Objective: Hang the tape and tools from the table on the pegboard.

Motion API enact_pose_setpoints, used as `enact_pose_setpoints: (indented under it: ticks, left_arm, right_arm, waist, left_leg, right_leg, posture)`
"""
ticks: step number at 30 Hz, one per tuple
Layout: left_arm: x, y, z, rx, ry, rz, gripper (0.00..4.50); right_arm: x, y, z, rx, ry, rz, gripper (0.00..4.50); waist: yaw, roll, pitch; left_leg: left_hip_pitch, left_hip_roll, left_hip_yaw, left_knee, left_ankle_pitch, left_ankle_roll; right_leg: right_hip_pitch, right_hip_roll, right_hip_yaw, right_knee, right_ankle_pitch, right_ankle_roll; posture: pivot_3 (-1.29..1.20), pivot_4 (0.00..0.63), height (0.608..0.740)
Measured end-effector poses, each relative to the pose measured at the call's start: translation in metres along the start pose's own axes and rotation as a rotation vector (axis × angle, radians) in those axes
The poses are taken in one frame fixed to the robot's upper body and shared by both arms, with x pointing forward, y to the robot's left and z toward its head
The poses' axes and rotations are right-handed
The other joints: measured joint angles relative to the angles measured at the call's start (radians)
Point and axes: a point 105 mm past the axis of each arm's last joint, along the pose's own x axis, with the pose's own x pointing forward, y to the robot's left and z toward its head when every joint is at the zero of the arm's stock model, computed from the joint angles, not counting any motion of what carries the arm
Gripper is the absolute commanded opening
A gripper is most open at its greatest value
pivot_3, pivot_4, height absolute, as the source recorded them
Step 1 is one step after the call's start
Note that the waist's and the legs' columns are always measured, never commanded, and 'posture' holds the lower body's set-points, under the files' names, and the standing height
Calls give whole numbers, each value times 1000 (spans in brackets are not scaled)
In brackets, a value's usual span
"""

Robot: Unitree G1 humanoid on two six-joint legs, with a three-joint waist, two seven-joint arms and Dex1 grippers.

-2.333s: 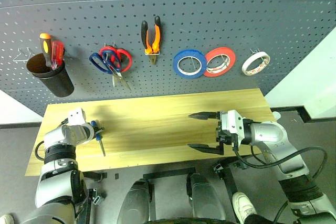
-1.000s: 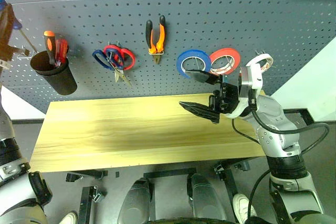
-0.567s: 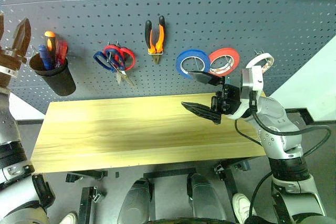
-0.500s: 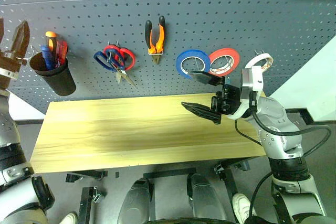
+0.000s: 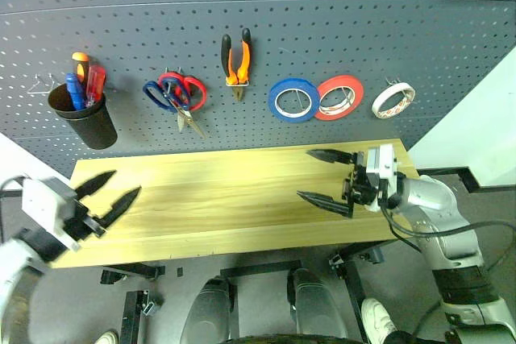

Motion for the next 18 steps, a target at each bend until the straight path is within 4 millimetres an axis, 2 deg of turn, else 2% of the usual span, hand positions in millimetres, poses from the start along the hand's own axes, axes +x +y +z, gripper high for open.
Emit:
enact_pose_setpoints:
  ticks: [5,8,13,18]
  left_arm:
    - [-3,-29,-52,-5,75,19,3113]
    - [-6,-41,-66,-18,78,32,3113]
    - [-22,-57,-92,-11,134,38,3113]
    - [-25,-62,-103,0,143,49,3113]
  right_arm:
    - [-38,6,-55,33,190,-99,4500]
    - [-65,9,-76,77,255,-192,4500]
    - [-106,20,-98,117,338,-311,4500]
    - [-120,22,-110,125,374,-369,4500]
  waist:
    - [3,-1,-6]
    - [12,0,-8]
    - [13,7,-17]
    - [5,14,-25]
  left_leg:
    - [-1,0,0,-1,-1,1]
    - [-1,0,1,-2,-1,2]
    - [0,0,1,-1,-2,3]
    - [-1,0,1,0,-4,2]
  right_leg:
    - [0,0,0,-3,2,-3]
    - [0,0,0,-4,1,-2]
    - [2,0,0,-8,0,1]
    - [5,0,-1,-15,0,1]
  posture:
    - [-12,119,733]
    - [-23,121,733]
    - [-42,120,733]
    - [-44,115,733]
